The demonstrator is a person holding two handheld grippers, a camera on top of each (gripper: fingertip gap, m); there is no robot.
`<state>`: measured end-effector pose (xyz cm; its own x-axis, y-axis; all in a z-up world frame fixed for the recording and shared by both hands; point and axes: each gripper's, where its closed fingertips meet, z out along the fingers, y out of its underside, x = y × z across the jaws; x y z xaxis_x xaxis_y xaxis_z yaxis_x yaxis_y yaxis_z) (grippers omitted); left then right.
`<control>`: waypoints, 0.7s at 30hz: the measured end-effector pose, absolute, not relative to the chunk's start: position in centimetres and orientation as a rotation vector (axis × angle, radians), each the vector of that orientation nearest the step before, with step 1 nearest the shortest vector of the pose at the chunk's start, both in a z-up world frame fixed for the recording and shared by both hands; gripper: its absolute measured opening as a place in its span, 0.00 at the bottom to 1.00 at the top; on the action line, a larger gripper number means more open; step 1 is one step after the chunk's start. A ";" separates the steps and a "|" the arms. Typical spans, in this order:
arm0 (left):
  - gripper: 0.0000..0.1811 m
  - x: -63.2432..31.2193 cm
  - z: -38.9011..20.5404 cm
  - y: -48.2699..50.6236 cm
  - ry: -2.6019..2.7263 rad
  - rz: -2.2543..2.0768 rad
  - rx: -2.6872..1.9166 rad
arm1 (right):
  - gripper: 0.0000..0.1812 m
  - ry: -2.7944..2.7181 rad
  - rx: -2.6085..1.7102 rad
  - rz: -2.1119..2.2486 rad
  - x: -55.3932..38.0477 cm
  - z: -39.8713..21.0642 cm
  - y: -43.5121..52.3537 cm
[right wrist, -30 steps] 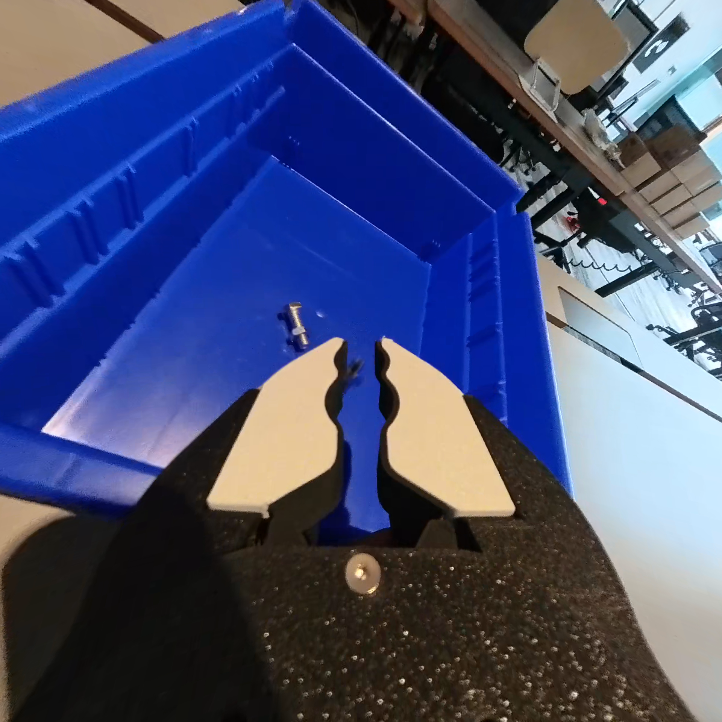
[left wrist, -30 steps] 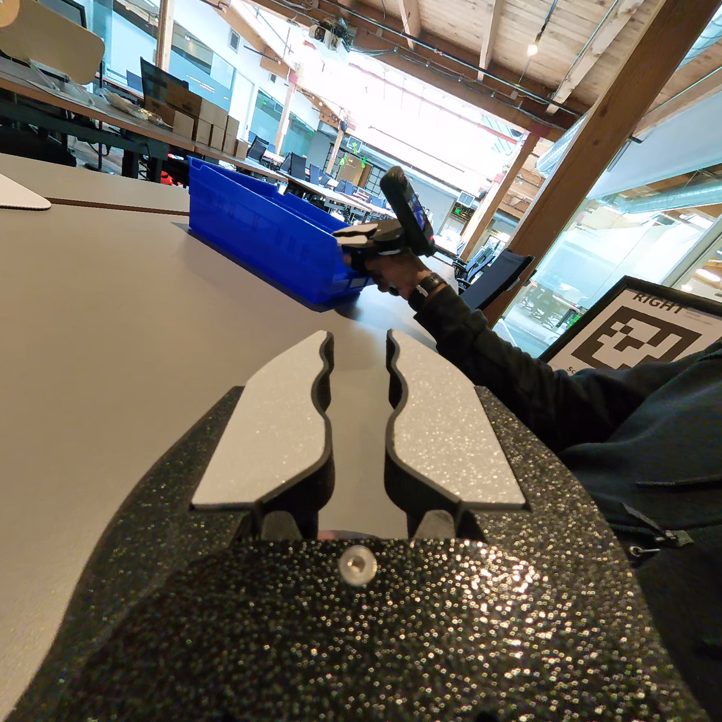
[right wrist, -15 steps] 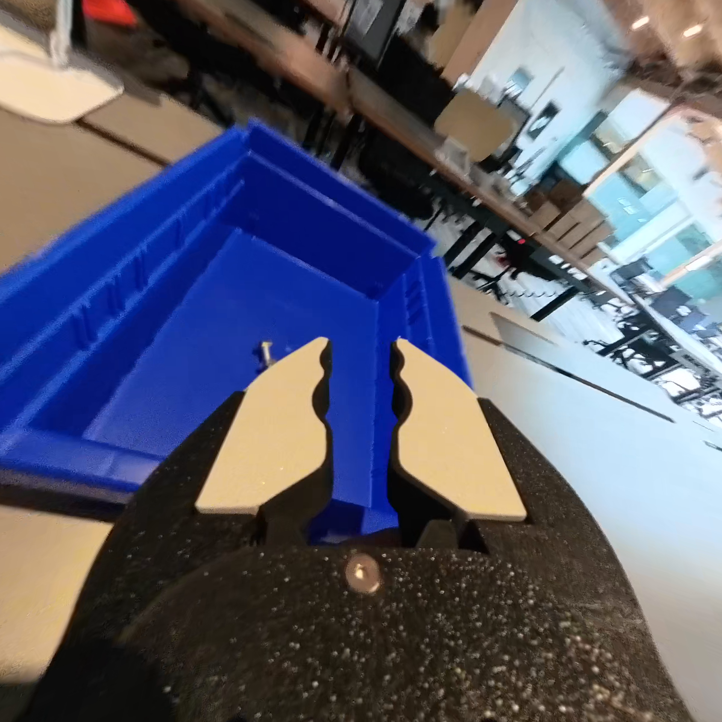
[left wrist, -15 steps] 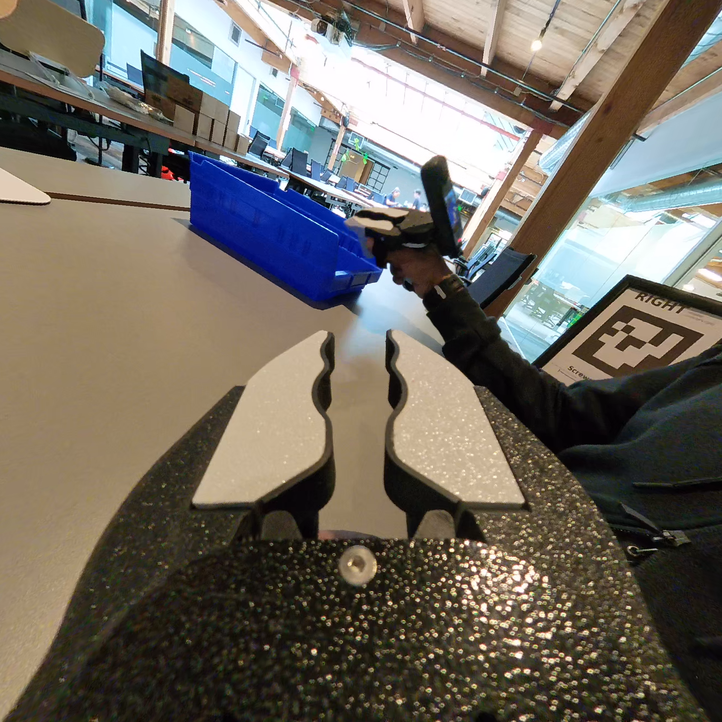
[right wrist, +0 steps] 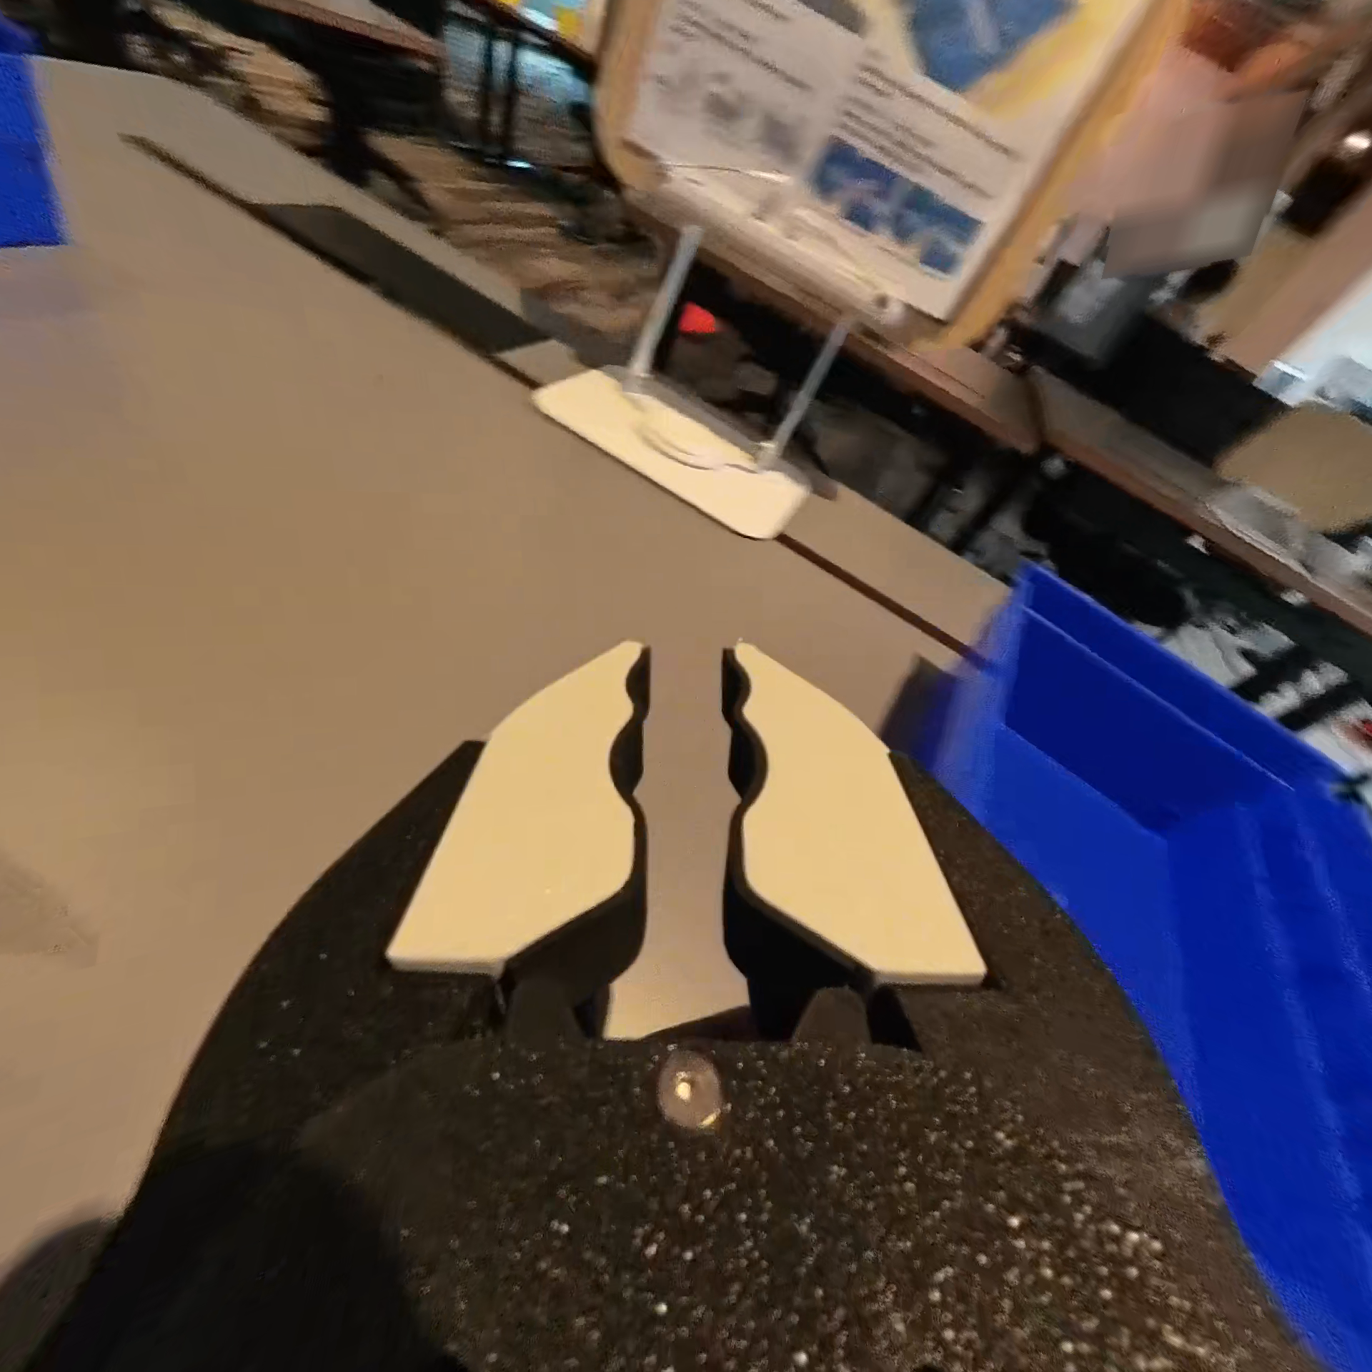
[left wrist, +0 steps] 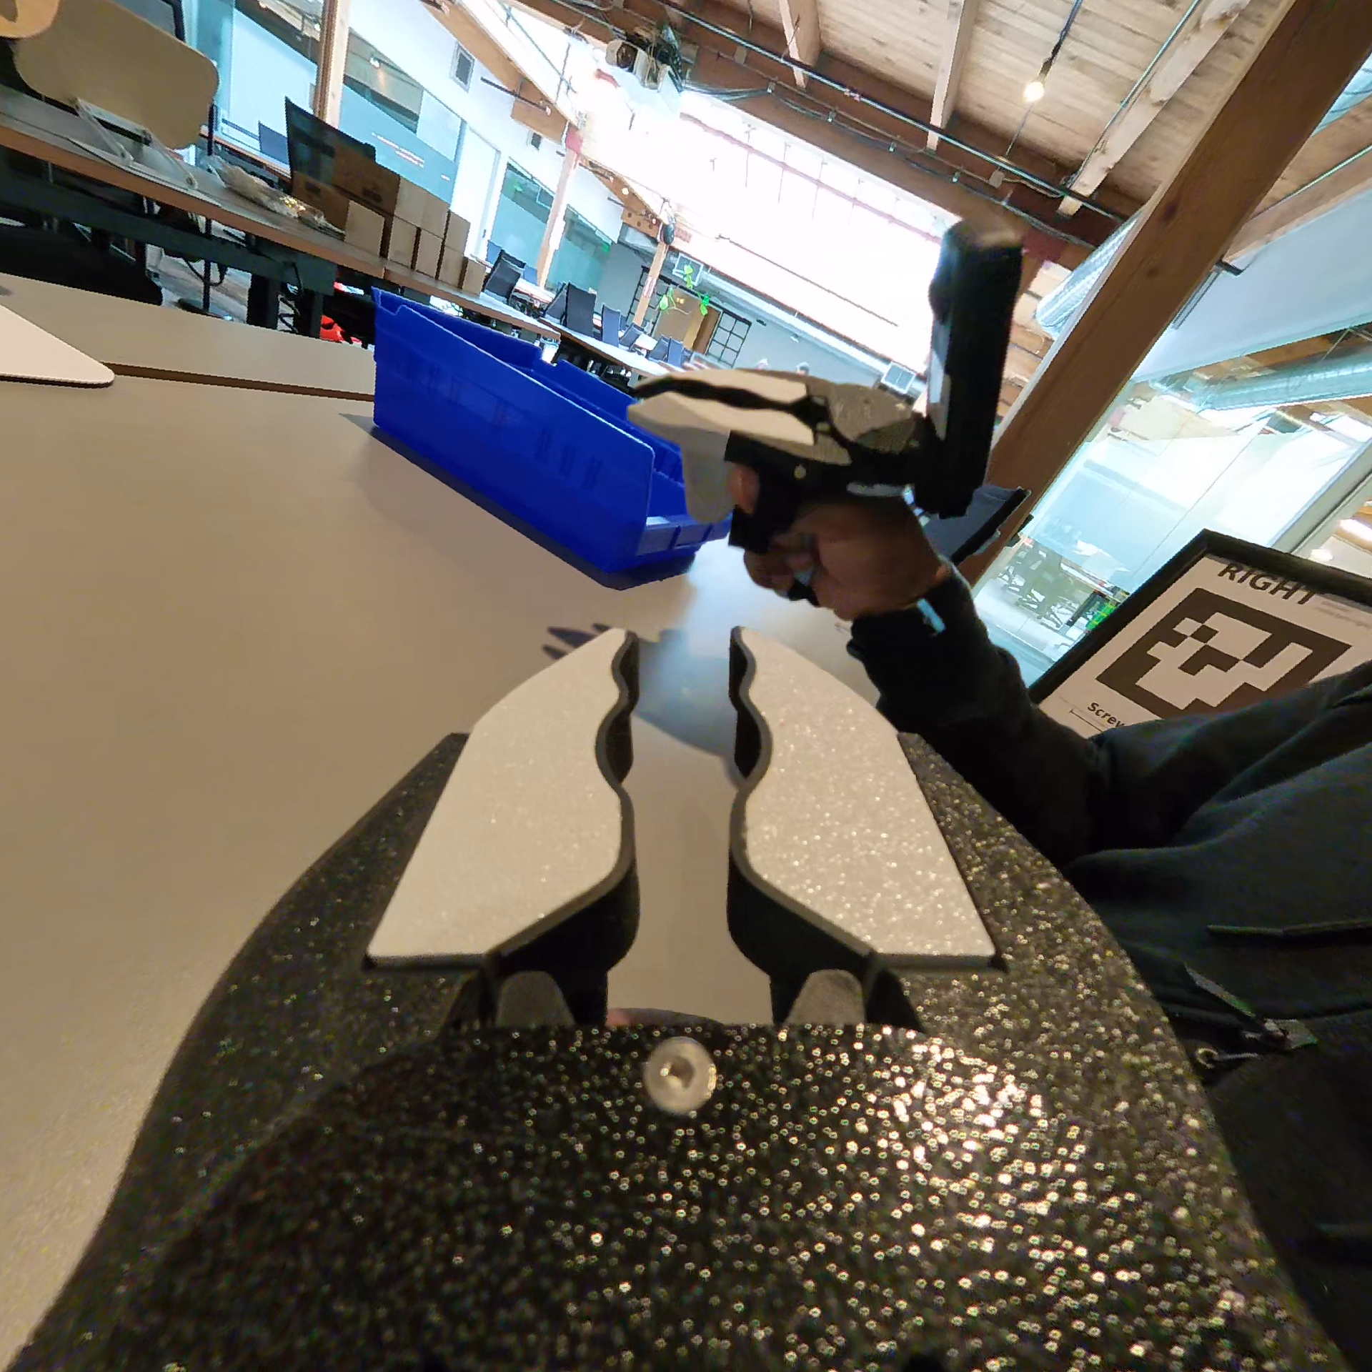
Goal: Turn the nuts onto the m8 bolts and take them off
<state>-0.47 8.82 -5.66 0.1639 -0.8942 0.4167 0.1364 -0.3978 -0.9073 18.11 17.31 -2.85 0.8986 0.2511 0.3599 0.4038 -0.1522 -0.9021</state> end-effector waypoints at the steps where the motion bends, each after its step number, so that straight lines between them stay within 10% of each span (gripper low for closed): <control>1: 0.12 -0.5 -5.6 8.8 0.760 -1.401 -1.511 | 0.10 -0.546 -1.740 -0.126 16.2 -3.4 17.2; 21: 0.02 -8.6 -1.7 11.5 0.773 -0.673 -1.525 | 0.00 -0.735 -1.801 -0.146 12.0 -9.0 17.6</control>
